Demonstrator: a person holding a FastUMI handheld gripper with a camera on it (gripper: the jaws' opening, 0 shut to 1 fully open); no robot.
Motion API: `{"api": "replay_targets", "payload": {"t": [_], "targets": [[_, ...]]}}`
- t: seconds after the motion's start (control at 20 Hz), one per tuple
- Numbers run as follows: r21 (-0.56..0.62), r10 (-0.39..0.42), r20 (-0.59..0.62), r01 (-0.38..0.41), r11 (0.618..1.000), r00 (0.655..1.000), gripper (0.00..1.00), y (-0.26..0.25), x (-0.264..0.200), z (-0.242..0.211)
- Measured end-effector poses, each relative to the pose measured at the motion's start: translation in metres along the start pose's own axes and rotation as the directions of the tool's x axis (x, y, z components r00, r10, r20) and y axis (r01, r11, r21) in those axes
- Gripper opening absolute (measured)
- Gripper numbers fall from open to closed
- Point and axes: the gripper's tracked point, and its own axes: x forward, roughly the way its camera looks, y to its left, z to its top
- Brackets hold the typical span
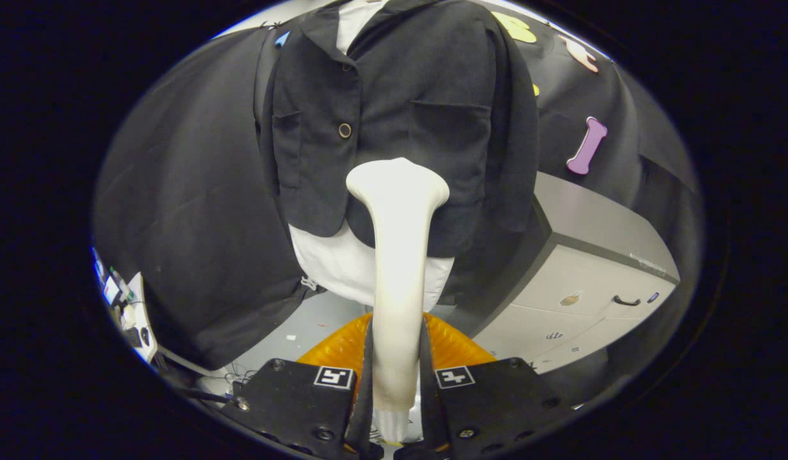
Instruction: Iron the clothes twice with a garment steamer, once on the left side and once on the right side.
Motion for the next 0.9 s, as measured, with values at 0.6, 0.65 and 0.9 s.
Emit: {"api": "replay_targets", "payload": {"t": [0.6,0.65,0.9], "targets": [[0.017,0.033,0.266,-0.039,0.999,0.963,0.33,0.034,-0.097,0.1],[0.01,0.044,0.293,-0.05,0.999,0.955,0.33,0.041,-0.108,0.113],[-0.031,0.094,0.429,-0.089,0.996,0.898,0.33,0.084,-0.148,0.175]]}}
